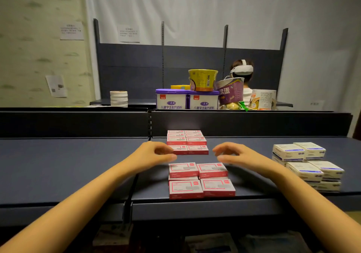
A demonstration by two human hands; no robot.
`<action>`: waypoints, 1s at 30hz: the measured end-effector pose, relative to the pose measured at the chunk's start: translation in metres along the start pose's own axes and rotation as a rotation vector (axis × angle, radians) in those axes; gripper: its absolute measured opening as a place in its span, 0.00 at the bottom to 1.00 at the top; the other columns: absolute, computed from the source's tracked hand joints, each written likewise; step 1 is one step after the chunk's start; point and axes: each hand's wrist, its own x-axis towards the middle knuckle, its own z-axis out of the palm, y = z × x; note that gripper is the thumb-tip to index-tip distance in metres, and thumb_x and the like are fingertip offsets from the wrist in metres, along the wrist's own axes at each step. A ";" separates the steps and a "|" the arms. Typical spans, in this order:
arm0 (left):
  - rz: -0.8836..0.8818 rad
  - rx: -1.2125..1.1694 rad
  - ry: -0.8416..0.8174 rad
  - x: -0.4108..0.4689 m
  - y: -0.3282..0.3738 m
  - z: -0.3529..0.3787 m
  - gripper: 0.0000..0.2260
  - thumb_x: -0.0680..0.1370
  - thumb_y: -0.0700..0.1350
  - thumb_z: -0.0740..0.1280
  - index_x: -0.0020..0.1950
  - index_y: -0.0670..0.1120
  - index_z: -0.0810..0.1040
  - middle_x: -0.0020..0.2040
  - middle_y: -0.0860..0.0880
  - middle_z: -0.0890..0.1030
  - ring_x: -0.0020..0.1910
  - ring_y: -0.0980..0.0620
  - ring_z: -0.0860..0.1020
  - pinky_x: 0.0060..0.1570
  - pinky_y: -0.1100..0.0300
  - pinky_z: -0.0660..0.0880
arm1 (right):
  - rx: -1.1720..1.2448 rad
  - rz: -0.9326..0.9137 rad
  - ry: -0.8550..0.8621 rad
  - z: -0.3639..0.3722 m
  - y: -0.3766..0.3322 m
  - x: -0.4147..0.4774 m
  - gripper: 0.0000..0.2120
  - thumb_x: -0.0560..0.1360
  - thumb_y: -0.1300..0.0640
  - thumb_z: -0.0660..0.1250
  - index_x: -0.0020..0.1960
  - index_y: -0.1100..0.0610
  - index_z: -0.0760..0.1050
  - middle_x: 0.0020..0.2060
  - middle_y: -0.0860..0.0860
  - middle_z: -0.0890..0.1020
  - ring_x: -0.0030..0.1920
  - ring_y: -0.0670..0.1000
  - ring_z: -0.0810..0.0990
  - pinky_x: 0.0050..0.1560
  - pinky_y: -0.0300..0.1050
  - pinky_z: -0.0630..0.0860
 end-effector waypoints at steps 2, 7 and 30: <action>-0.009 -0.002 -0.050 -0.014 0.003 0.001 0.16 0.72 0.55 0.69 0.58 0.52 0.78 0.49 0.58 0.78 0.48 0.60 0.77 0.46 0.70 0.72 | -0.038 0.010 -0.074 0.000 -0.001 -0.013 0.16 0.69 0.43 0.65 0.56 0.43 0.73 0.54 0.41 0.77 0.56 0.45 0.76 0.52 0.36 0.74; -0.001 0.006 -0.142 -0.031 0.009 0.008 0.13 0.72 0.55 0.70 0.55 0.56 0.75 0.46 0.63 0.77 0.46 0.61 0.78 0.39 0.73 0.74 | -0.095 0.005 -0.070 0.006 -0.002 -0.020 0.13 0.73 0.51 0.66 0.56 0.43 0.71 0.53 0.41 0.76 0.55 0.44 0.76 0.47 0.33 0.76; -0.020 -0.134 0.108 0.046 0.003 -0.015 0.15 0.73 0.42 0.71 0.58 0.41 0.77 0.53 0.44 0.82 0.50 0.50 0.80 0.49 0.64 0.76 | 0.032 -0.014 0.026 0.013 0.008 -0.029 0.12 0.73 0.54 0.68 0.55 0.46 0.73 0.51 0.42 0.80 0.53 0.45 0.79 0.49 0.35 0.79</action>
